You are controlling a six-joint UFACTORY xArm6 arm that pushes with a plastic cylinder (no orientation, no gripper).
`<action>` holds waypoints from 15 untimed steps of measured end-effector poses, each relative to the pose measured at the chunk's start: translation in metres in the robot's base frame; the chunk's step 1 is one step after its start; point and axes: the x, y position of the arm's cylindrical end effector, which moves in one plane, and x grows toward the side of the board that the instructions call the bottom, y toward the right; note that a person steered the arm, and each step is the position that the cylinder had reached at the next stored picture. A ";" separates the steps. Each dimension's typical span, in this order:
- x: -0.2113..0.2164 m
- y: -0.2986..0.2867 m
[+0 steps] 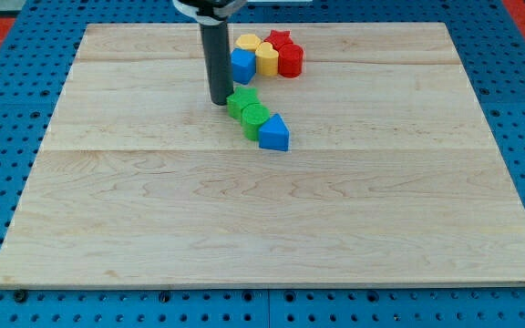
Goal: Push the green blocks into the group of blocks
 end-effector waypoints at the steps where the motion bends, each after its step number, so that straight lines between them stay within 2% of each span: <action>1: 0.043 0.004; 2: 0.059 0.040; 3: 0.042 0.074; 4: -0.001 0.073; 6: -0.028 0.047; 7: -0.020 0.062; 9: 0.028 0.245; 10: 0.080 0.230; 11: 0.069 0.152; 12: 0.035 0.109; 13: 0.025 0.107; 15: 0.031 0.032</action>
